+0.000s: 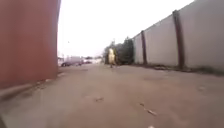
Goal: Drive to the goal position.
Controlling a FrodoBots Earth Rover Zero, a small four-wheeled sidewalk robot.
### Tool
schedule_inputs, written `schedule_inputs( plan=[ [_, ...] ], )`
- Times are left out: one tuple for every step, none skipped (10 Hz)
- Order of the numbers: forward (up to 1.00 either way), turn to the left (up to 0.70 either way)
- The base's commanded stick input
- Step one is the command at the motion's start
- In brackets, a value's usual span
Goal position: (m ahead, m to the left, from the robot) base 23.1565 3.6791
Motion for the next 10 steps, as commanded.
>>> schedule_inputs(
  plan=[
    [0.50, 0.00],
    [0.50, 0.00],
    [0.50, 0.00],
    [0.50, 0.00],
    [0.50, 0.00],
    [0.50, 0.00],
    [0.50, 0.00],
    [0.50, 0.00],
    [0.50, 0.00],
    [0.50, 0.00]
  ],
)
